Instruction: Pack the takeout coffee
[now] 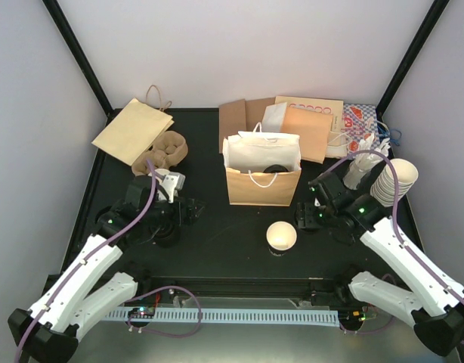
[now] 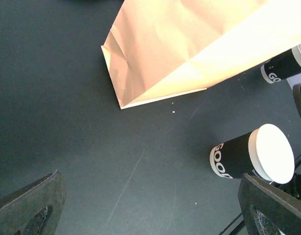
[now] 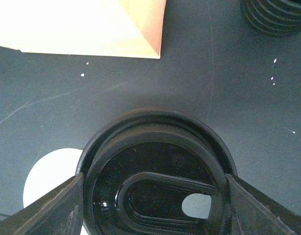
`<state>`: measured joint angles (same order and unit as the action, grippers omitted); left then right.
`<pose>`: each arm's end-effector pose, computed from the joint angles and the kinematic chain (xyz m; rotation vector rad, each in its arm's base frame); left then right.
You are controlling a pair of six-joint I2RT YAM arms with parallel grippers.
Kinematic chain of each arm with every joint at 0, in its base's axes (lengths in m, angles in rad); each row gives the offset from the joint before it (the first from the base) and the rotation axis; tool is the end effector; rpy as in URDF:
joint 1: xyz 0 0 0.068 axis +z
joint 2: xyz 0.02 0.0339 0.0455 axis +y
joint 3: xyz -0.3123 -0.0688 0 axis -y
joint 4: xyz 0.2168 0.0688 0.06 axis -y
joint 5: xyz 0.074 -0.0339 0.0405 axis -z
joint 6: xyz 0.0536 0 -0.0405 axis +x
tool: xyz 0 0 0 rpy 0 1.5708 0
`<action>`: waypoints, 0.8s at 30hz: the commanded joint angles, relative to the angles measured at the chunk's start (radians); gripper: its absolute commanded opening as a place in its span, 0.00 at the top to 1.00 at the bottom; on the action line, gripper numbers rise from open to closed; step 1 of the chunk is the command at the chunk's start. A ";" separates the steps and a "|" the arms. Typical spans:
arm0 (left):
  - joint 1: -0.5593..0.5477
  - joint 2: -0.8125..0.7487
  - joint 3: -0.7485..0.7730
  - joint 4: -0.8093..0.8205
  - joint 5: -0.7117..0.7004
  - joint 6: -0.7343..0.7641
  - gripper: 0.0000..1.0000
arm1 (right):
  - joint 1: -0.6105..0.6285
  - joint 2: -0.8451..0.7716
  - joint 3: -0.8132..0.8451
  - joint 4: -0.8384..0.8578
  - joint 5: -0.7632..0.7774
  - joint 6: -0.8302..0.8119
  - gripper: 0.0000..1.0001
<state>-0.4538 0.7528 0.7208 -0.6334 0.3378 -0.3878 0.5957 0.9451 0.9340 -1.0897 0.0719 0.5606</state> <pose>0.0899 -0.0636 0.3031 0.2685 2.3089 -0.8208 0.0951 0.0598 0.3106 -0.0241 2.6966 0.2716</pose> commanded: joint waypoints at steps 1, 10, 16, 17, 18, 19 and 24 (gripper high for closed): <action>-0.003 -0.015 -0.017 0.060 -0.028 -0.088 0.01 | 0.039 -0.056 -0.016 -0.048 -0.022 0.043 0.26; -0.002 -0.075 -0.047 0.082 -0.117 -0.138 0.01 | 0.126 -0.112 -0.052 -0.071 -0.056 0.062 0.26; -0.002 -0.057 -0.088 0.147 0.055 -0.142 0.01 | 0.241 -0.122 -0.084 -0.049 -0.041 0.111 0.28; -0.003 -0.054 -0.097 0.164 0.093 -0.147 0.01 | 0.262 -0.126 -0.088 -0.044 -0.033 0.121 0.28; -0.003 -0.051 -0.109 0.180 0.122 -0.163 0.01 | 0.282 -0.131 -0.092 -0.036 -0.029 0.128 0.28; -0.003 -0.048 -0.123 0.197 0.141 -0.179 0.01 | 0.300 -0.135 -0.098 -0.027 -0.026 0.134 0.28; -0.014 -0.061 -0.203 0.287 0.201 -0.251 0.01 | 0.382 -0.138 -0.119 0.011 0.005 0.163 0.28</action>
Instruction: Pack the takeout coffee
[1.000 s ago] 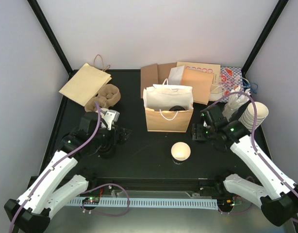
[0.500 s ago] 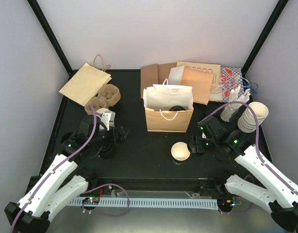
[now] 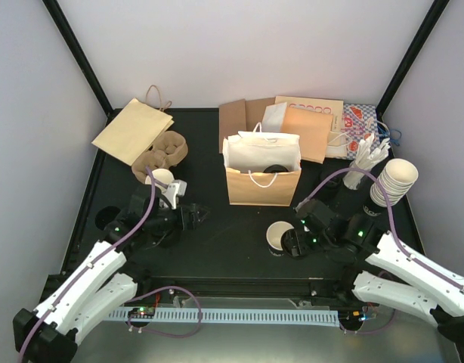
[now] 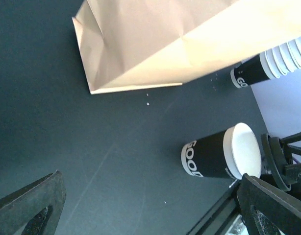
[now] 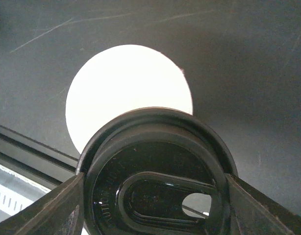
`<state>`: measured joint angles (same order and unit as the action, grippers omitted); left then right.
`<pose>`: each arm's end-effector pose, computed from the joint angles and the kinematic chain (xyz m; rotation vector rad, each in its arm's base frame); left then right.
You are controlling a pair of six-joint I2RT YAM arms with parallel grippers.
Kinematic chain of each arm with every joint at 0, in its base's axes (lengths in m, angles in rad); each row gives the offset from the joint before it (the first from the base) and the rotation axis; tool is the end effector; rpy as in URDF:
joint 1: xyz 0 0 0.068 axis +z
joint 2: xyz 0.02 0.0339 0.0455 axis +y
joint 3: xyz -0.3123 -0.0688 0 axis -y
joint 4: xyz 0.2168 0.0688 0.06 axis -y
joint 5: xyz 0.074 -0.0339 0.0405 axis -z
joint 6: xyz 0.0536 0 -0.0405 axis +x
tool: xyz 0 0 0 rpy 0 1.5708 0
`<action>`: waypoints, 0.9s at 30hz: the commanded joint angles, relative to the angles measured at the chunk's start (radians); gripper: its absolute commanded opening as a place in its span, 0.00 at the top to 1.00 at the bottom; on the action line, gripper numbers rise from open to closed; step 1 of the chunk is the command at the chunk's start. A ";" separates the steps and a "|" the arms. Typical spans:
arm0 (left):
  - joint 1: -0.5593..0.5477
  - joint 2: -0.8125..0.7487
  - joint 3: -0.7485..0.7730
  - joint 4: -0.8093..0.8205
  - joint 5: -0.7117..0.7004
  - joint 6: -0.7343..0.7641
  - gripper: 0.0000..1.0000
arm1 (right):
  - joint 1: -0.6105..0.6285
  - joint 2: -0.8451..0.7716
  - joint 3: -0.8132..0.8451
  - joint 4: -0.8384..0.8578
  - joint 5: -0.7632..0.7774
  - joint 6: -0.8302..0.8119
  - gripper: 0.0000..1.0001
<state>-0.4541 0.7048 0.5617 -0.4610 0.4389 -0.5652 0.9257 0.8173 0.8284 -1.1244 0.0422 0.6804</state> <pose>0.0853 -0.0670 0.2747 0.1406 2.3032 -1.0331 0.0492 0.0616 0.2892 -0.3246 2.7442 0.4224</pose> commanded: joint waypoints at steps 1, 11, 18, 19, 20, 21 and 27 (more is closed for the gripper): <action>-0.019 -0.023 -0.062 0.142 0.101 -0.091 0.01 | 0.067 -0.007 -0.015 0.051 0.042 0.049 0.28; -0.142 -0.026 -0.104 0.238 0.057 -0.161 0.01 | 0.147 -0.003 -0.037 0.119 0.069 0.051 0.31; -0.274 0.002 -0.124 0.320 -0.023 -0.203 0.01 | 0.194 0.020 -0.040 0.154 0.094 0.050 0.31; -0.287 0.009 -0.124 0.331 -0.029 -0.209 0.01 | 0.204 0.024 -0.039 0.160 0.098 0.048 0.31; -0.301 0.018 -0.125 0.343 -0.035 -0.214 0.01 | 0.208 0.027 -0.038 0.162 0.108 0.052 0.31; -0.314 0.029 -0.125 0.351 -0.042 -0.218 0.01 | 0.210 0.033 -0.038 0.165 0.120 0.052 0.31; -0.364 0.074 -0.117 0.396 -0.060 -0.228 0.01 | 0.210 0.051 -0.013 0.156 0.204 0.066 0.32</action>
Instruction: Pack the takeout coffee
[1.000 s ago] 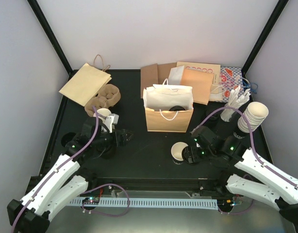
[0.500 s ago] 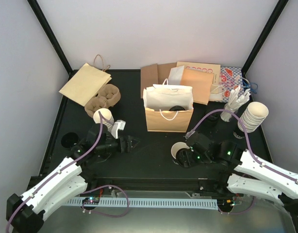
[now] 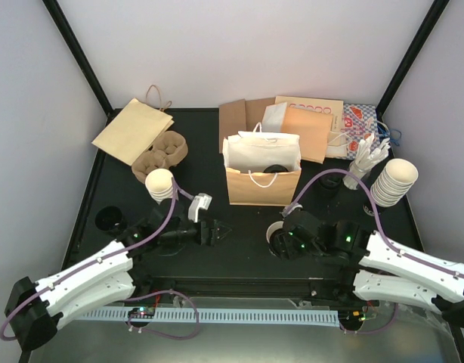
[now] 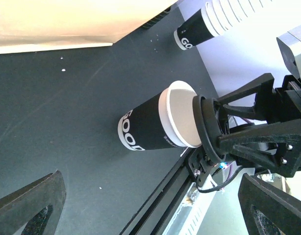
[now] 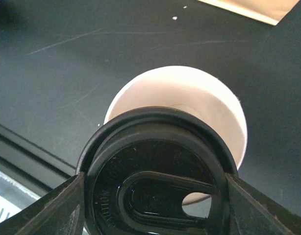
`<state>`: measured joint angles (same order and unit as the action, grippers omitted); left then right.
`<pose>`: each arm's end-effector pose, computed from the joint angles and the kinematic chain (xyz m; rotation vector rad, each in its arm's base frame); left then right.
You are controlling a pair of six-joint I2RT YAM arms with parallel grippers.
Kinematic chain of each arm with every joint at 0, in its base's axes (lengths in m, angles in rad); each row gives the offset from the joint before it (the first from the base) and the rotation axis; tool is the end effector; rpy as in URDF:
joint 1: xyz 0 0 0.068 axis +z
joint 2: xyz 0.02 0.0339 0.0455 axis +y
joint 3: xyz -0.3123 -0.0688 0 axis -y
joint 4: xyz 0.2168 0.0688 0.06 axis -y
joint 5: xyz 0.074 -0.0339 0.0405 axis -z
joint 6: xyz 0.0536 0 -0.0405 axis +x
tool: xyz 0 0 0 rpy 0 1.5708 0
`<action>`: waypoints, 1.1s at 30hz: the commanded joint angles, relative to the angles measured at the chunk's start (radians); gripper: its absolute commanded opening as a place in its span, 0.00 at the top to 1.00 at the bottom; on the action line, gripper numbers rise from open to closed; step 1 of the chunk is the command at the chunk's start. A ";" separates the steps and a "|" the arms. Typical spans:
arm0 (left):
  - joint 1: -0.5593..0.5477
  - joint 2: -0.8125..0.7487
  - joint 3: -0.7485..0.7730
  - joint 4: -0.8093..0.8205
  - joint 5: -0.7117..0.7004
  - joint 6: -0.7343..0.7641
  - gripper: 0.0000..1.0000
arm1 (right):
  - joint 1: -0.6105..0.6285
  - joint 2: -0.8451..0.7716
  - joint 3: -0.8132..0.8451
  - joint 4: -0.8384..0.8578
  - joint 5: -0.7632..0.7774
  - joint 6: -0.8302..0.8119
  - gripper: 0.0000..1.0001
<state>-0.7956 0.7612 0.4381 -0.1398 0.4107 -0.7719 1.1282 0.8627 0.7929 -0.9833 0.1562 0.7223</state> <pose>0.0748 -0.1069 0.2620 0.3202 2.2723 -1.3295 0.0504 0.0869 0.2851 -0.4847 2.6305 0.4397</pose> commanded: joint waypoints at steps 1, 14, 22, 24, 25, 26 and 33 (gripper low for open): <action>-0.025 0.023 0.007 0.080 -0.034 -0.022 0.01 | 0.007 0.013 0.029 0.013 0.100 0.022 0.32; -0.064 0.088 0.010 0.160 -0.052 -0.045 0.01 | 0.008 0.085 0.044 0.048 0.143 0.024 0.32; -0.082 0.123 0.028 0.173 -0.063 -0.046 0.02 | 0.007 0.120 0.055 0.048 0.159 0.025 0.32; -0.083 0.129 0.028 0.177 -0.065 -0.047 0.02 | 0.006 0.124 0.057 0.048 0.164 0.023 0.32; -0.083 0.132 0.030 0.179 -0.064 -0.047 0.02 | 0.007 0.125 0.058 0.049 0.166 0.022 0.32; -0.083 0.135 0.030 0.181 -0.064 -0.049 0.02 | 0.007 0.126 0.062 0.050 0.168 0.021 0.32; -0.088 0.145 0.033 0.184 -0.065 -0.052 0.02 | 0.007 0.130 0.098 0.014 0.174 0.011 0.32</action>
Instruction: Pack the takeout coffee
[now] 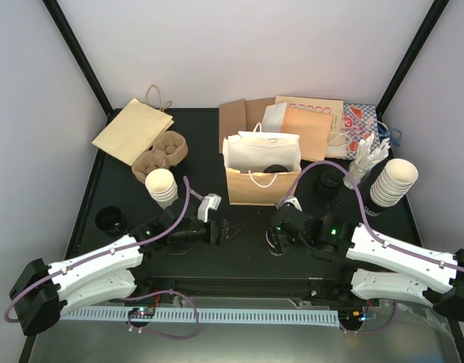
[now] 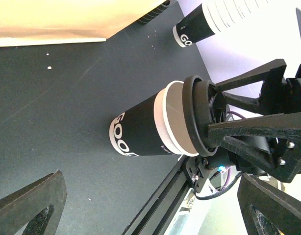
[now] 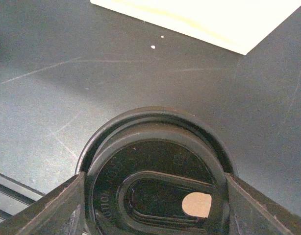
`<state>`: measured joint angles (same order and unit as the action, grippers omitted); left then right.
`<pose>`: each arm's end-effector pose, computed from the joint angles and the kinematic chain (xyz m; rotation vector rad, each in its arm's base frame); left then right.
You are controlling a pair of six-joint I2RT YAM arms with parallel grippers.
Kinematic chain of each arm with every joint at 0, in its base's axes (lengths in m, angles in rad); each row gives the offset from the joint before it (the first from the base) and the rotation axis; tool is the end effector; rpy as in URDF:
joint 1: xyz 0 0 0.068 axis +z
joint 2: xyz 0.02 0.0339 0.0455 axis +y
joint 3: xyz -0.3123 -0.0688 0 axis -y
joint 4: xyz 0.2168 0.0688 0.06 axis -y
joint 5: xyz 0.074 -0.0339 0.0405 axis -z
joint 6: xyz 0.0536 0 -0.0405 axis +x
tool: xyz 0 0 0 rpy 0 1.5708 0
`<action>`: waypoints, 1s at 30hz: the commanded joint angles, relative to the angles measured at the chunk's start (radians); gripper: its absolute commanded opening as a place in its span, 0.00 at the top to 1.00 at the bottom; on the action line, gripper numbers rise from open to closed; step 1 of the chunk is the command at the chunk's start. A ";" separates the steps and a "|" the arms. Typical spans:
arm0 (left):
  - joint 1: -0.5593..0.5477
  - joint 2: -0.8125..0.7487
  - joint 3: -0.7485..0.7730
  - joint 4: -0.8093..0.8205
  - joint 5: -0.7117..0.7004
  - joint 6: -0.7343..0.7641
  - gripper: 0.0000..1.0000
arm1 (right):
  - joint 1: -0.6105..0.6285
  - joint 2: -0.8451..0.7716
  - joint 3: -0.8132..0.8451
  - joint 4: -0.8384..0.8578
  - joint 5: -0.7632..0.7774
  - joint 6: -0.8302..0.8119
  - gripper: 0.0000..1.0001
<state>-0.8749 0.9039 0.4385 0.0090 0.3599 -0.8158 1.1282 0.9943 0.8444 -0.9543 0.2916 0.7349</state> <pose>0.0874 -0.1341 0.2605 0.3279 2.2868 -1.3472 0.0694 0.1104 0.2903 -0.4224 2.5883 0.2702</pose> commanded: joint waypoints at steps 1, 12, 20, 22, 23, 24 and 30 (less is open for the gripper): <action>-0.009 0.001 0.032 0.036 -0.017 -0.008 0.02 | 0.007 0.000 0.053 -0.023 0.041 -0.002 0.31; -0.010 0.009 0.033 0.037 -0.017 -0.010 0.02 | 0.006 0.037 0.056 -0.016 0.041 -0.010 0.31; -0.012 0.004 0.032 0.030 -0.018 -0.010 0.02 | 0.006 0.064 0.050 -0.003 0.026 -0.017 0.31; -0.012 0.005 0.032 0.031 -0.018 -0.010 0.02 | 0.006 0.067 0.057 -0.014 0.022 -0.017 0.31; -0.012 0.007 0.032 0.031 -0.018 -0.009 0.02 | 0.005 0.068 0.061 -0.021 0.023 -0.017 0.31; -0.012 0.008 0.034 0.032 -0.018 -0.010 0.02 | 0.005 0.068 0.065 -0.029 0.023 -0.017 0.31; -0.013 0.024 0.035 0.044 -0.012 -0.011 0.02 | 0.005 0.070 0.083 -0.056 0.023 -0.016 0.31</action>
<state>-0.8795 0.9131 0.4385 0.0147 0.3580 -0.8165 1.1282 1.0641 0.8932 -0.9909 0.3050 0.7174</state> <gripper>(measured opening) 0.978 0.711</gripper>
